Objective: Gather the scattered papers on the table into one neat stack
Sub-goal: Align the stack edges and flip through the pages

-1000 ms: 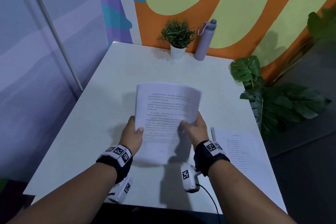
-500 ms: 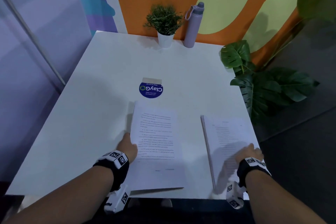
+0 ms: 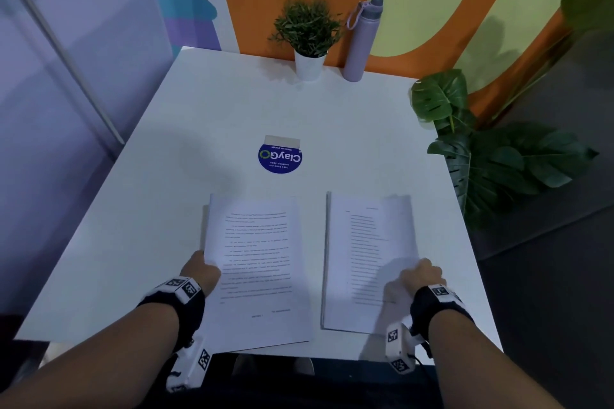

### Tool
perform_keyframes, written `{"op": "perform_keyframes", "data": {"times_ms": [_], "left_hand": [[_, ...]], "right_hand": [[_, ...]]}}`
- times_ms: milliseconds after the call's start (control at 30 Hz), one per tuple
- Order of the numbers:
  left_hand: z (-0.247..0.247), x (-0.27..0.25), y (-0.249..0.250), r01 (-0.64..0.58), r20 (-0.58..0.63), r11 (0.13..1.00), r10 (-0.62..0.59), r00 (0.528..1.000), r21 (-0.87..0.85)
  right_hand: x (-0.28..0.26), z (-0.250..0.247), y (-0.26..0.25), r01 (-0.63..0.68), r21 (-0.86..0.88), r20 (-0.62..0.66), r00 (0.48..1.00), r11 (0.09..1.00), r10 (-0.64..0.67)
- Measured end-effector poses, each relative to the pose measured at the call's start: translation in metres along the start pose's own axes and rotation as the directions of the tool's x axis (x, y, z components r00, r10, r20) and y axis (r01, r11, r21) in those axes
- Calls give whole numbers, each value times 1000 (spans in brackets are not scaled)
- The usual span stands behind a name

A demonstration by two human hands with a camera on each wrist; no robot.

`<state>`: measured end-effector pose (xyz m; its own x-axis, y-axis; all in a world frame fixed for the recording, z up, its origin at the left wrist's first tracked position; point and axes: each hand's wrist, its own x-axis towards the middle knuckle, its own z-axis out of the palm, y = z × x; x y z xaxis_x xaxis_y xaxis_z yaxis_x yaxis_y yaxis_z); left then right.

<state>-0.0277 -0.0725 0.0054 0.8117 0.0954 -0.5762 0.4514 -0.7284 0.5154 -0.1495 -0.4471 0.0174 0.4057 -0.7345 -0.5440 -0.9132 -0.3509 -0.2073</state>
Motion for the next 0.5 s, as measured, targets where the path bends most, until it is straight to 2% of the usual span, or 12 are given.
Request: {"op": "perform_keyframes", "data": {"times_ms": [67, 133, 233, 300, 333, 400, 467, 500], "left_hand": [[-2, -1, -4, -7, 37, 1000, 8, 999, -19], [-3, -1, -8, 3, 60, 999, -1, 998, -40], [0, 4, -15, 35, 79, 995, -28, 997, -94], [1, 8, -16, 51, 105, 985, -34, 994, -166], [3, 12, -17, 65, 113, 975, -42, 993, -211], [5, 17, -17, 93, 114, 952, -62, 992, -291], [1, 9, -8, 133, 129, 910, -89, 988, -392], [-2, 4, -4, 170, 136, 887, -122, 983, -430]], "right_hand": [[-12, -4, -25, 156, 151, -55, 987, 976, -150], [-29, -17, -55, 330, 162, -159, 939, 930, -306], [-58, -41, -98, 536, 68, -355, 801, 841, -482], [-76, -54, -125, 651, 106, -436, 710, 752, -553], [-81, -55, -135, 689, 144, -447, 685, 710, -575], [-86, -47, -149, 721, 233, -420, 680, 653, -601], [-85, -22, -153, 688, 326, -318, 726, 649, -610], [-85, -5, -150, 645, 360, -237, 762, 674, -603]]}}
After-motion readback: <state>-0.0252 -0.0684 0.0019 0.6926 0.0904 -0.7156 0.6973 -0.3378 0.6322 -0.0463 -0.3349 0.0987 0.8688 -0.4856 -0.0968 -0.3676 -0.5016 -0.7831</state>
